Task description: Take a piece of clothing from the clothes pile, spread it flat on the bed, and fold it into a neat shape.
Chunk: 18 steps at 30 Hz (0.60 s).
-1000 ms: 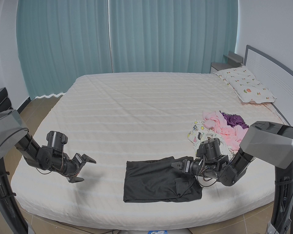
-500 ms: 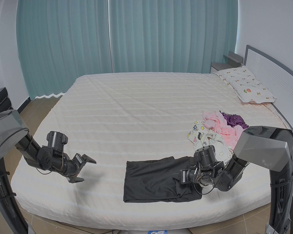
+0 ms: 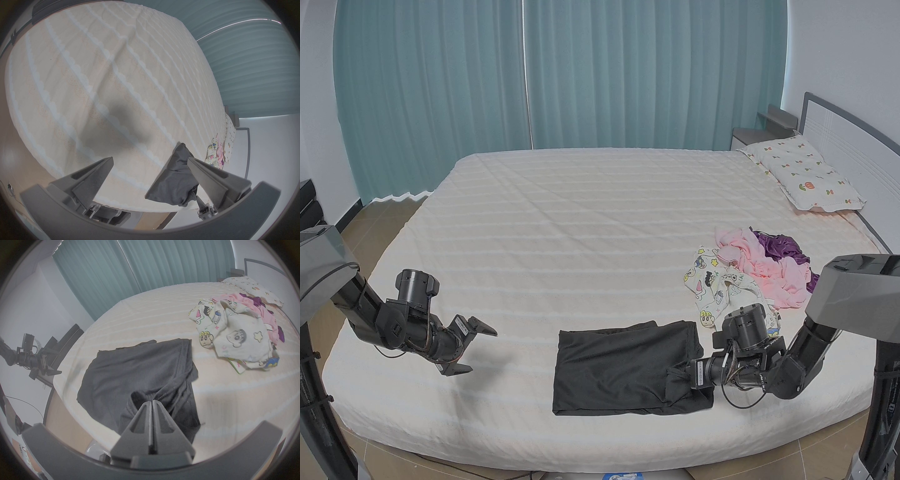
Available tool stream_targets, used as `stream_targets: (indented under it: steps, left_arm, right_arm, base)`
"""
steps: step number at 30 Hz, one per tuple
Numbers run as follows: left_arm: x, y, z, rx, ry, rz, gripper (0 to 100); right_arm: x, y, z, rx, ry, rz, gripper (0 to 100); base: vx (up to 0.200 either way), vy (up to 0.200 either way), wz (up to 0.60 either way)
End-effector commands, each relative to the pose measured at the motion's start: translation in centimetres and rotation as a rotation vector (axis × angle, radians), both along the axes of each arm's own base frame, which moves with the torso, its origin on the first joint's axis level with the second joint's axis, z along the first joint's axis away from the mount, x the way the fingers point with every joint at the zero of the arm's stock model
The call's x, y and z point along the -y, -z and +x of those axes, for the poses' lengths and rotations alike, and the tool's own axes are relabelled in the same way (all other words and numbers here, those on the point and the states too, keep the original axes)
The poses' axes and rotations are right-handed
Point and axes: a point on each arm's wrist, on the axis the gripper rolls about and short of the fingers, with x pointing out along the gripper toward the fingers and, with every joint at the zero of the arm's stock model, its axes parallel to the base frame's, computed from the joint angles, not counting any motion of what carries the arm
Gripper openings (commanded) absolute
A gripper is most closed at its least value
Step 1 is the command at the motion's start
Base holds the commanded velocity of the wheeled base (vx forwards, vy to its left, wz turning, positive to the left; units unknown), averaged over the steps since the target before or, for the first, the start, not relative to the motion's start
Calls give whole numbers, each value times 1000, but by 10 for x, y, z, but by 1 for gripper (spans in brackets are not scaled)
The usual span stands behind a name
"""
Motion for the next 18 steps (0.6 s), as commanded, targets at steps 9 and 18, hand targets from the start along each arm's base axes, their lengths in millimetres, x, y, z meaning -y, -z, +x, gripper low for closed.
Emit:
stream_targets:
  steps: [9,18]
  left_arm:
    - [0,1,0,-4,-2,1,100]
    - [0,1,0,-2,-2,1,100]
  right_arm:
    - [22,-5,-39,-65,-2,-47,0]
    - [26,-26,-40,-19,24,26,100]
  base:
    - [0,0,0]
    - [0,0,0]
